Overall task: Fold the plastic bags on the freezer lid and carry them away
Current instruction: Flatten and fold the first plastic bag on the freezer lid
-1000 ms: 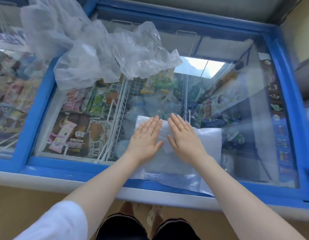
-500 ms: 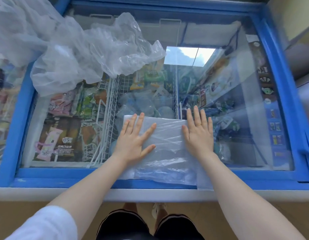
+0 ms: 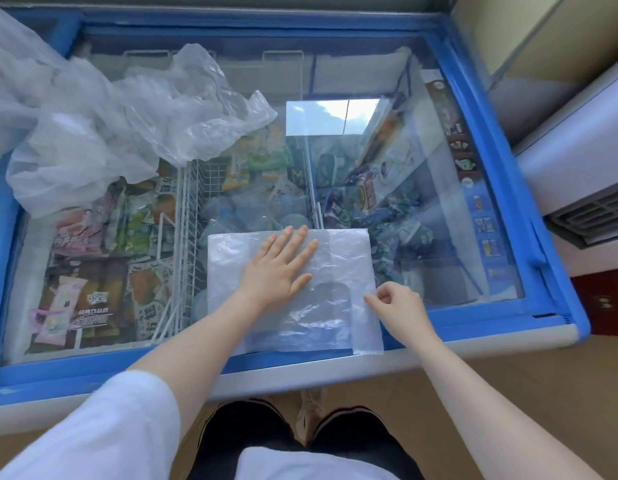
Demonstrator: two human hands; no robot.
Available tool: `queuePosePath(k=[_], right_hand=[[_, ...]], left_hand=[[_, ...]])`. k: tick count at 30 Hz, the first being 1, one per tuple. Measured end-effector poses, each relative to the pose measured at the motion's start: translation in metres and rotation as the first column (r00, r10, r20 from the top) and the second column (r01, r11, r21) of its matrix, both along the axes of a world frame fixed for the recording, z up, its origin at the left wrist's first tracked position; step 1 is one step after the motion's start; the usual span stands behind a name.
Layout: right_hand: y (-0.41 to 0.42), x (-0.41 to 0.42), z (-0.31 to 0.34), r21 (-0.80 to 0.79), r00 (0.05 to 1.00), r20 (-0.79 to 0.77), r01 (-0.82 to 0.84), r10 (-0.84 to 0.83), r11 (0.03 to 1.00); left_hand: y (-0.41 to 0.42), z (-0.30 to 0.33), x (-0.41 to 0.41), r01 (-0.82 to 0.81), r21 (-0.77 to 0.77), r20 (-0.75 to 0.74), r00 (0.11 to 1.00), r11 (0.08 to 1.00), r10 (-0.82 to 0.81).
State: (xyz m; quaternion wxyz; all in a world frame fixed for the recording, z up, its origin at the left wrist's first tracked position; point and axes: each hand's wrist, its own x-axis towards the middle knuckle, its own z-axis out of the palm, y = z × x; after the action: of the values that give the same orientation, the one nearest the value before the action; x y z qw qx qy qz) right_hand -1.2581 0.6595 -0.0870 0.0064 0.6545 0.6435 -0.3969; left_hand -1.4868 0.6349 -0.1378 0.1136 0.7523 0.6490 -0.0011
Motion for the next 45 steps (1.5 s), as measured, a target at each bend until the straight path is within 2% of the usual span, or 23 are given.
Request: queuePosePath(k=[4, 7, 10, 12, 14, 17, 19, 21, 25, 28, 31, 32, 34, 35, 37, 38, 41, 45], right_hand=[[0.007, -0.012, 0.001, -0.026, 0.961, -0.229, 0.155, -0.157, 0.988], [0.007, -0.020, -0.002, 0.012, 0.933, -0.275, 0.246, -0.233, 0.969], [0.005, -0.024, -0.007, 0.016, 0.928, -0.302, 0.232, -0.216, 0.973], [0.007, -0.025, -0.012, 0.067, 0.948, -0.260, 0.206, -0.182, 0.976], [0.010, -0.024, -0.015, 0.135, 0.975, -0.178, 0.158, -0.133, 0.978], [0.008, -0.020, -0.011, 0.238, 0.999, 0.031, 0.001, -0.009, 0.971], [0.005, -0.020, -0.006, 0.351, 0.986, 0.158, -0.100, 0.046, 0.931], [0.005, -0.024, -0.005, 0.445, 0.979, 0.187, -0.160, 0.084, 0.881], [0.010, -0.037, -0.023, 0.368, 0.922, 0.371, -0.252, 0.107, 0.895], [0.009, -0.042, -0.032, 0.370, 0.929, 0.355, -0.240, 0.102, 0.897], [0.008, -0.034, -0.035, 0.292, 0.921, 0.360, -0.264, 0.150, 0.919], [0.010, -0.032, -0.031, 0.326, 0.922, 0.347, -0.292, 0.173, 0.899], [0.018, -0.043, -0.019, 0.490, 0.902, 0.299, -0.426, 0.312, 0.761], [0.022, -0.055, -0.016, 0.543, 0.846, 0.297, -0.531, 0.443, 0.651], [0.030, -0.086, -0.020, 0.576, 0.673, 0.341, -0.702, 0.657, 0.419], [0.032, -0.100, -0.023, 0.558, 0.608, 0.356, -0.747, 0.710, 0.360], [0.049, -0.106, -0.042, 0.453, 0.521, 0.362, -0.823, 0.773, 0.342], [0.086, -0.064, -0.050, 0.405, 0.506, 0.468, -0.852, 0.724, 0.333]], left_hand=[[0.005, 0.006, -0.006, -0.053, -0.013, 0.022, 0.998, 0.998, 0.053], [0.002, 0.019, -0.015, -0.051, 0.103, 0.026, 0.998, 0.993, 0.048], [-0.026, 0.021, -0.026, -0.084, 0.167, 0.014, 0.996, 0.982, 0.083], [-0.048, 0.017, -0.036, -0.091, 0.145, -0.032, 0.995, 0.985, 0.096], [-0.058, 0.010, -0.048, -0.120, 0.052, -0.082, 0.989, 0.991, 0.124], [-0.051, -0.001, -0.059, -0.177, -0.006, -0.077, 0.981, 0.984, 0.176], [-0.042, -0.002, -0.062, -0.175, -0.018, -0.062, 0.983, 0.984, 0.173], [-0.035, 0.000, -0.064, -0.157, 0.017, -0.057, 0.986, 0.987, 0.157], [-0.024, 0.009, -0.051, -0.142, 0.136, 0.030, 0.990, 0.980, 0.139], [-0.016, 0.010, -0.023, -0.118, 0.168, 0.111, 0.989, 0.979, 0.100], [-0.011, -0.001, -0.023, 0.008, 0.143, 0.019, 1.000, 0.990, -0.011], [-0.010, -0.004, -0.028, 0.037, 0.132, -0.013, 0.999, 0.991, -0.035], [-0.009, -0.009, -0.033, 0.064, 0.144, -0.057, 0.997, 0.988, -0.057], [-0.010, -0.010, -0.032, 0.067, 0.153, -0.062, 0.996, 0.986, -0.058], [-0.011, -0.009, -0.029, 0.062, 0.157, -0.047, 0.997, 0.986, -0.055], [-0.011, -0.008, -0.028, 0.060, 0.161, -0.046, 0.998, 0.985, -0.053], [-0.011, -0.008, -0.028, 0.070, 0.169, -0.085, 0.995, 0.983, -0.056], [-0.011, -0.005, -0.030, 0.056, 0.149, -0.098, 0.994, 0.987, -0.042]])
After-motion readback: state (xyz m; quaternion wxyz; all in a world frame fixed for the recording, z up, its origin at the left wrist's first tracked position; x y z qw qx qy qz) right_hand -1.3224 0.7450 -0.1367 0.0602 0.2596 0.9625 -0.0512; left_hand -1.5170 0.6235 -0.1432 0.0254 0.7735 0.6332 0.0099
